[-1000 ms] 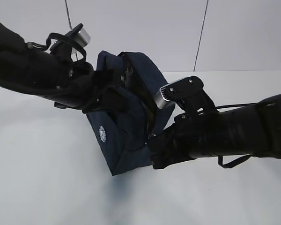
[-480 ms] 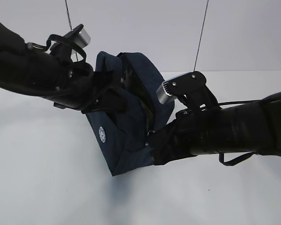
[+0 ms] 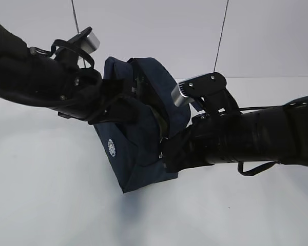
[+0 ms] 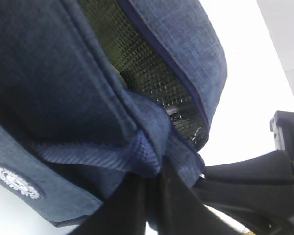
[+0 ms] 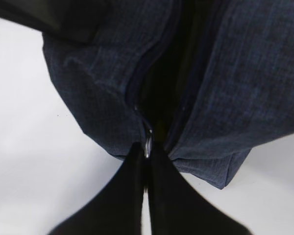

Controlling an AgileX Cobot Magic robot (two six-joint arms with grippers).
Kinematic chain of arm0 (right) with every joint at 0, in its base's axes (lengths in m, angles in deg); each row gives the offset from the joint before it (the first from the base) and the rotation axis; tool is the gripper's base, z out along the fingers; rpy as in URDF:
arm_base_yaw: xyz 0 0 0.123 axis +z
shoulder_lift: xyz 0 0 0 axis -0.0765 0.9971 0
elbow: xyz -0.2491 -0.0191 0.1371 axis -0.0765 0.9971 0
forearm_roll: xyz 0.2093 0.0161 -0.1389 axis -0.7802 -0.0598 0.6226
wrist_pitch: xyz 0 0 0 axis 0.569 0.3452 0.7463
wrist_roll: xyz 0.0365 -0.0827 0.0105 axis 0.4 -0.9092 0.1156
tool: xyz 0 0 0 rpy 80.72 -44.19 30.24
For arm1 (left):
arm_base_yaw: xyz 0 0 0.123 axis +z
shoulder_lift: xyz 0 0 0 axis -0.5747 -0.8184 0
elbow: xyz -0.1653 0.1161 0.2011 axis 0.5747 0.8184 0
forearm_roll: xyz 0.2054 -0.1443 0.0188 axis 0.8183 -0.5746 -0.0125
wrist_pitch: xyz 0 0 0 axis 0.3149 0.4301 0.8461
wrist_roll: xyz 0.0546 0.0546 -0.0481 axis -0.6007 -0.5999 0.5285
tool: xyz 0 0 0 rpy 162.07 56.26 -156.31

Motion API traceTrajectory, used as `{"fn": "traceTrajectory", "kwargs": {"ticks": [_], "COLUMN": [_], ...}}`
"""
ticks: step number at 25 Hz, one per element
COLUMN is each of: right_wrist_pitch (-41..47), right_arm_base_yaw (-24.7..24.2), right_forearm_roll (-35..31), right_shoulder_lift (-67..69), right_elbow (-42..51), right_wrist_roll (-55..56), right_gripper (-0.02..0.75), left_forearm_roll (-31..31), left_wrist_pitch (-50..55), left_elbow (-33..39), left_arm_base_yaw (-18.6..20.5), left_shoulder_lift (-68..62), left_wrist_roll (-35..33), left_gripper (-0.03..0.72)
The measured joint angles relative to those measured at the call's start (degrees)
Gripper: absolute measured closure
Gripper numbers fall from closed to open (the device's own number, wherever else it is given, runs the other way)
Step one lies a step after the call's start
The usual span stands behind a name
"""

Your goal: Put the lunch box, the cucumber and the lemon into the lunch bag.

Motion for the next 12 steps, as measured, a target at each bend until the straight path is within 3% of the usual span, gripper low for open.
{"fn": "traceTrajectory", "kwargs": {"ticks": [12], "right_wrist_pitch": [-0.2], "right_arm_base_yaw": [0.0], "right_forearm_roll": [0.0], "right_shoulder_lift": [0.0], "right_elbow": [-1.2], "right_wrist_roll": [0.1], "right_gripper": [0.73], "left_forearm_roll": [0.4], "left_wrist_pitch": [0.0], "left_elbow": [0.0], "left_arm_base_yaw": [0.0], "left_shoulder_lift": [0.0], "left_wrist_roll": [0.0], "left_gripper": [0.692]}}
